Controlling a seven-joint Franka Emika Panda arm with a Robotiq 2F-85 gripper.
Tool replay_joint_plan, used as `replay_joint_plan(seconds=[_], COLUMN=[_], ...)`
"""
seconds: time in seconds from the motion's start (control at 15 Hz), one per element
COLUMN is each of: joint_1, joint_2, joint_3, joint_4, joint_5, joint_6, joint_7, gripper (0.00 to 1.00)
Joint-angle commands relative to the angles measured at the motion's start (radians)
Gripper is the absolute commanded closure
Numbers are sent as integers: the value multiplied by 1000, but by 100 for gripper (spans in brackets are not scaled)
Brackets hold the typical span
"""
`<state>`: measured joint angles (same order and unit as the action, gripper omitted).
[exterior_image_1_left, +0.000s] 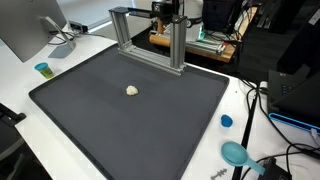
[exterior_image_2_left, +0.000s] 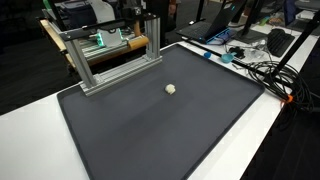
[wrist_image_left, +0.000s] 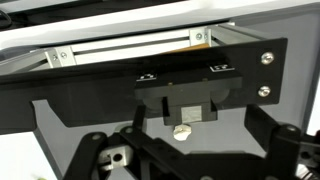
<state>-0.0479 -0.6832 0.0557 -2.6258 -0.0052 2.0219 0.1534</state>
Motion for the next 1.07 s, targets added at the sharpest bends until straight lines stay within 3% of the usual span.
replay_joint_plan(seconds=[0.0, 1.0], joint_1=[11, 1], joint_2=[-19, 50], joint_3=[1, 27], joint_4=[-6, -58], joint_5=[8, -8], joint_6=[16, 198], joint_7=[11, 81], gripper=[0, 3])
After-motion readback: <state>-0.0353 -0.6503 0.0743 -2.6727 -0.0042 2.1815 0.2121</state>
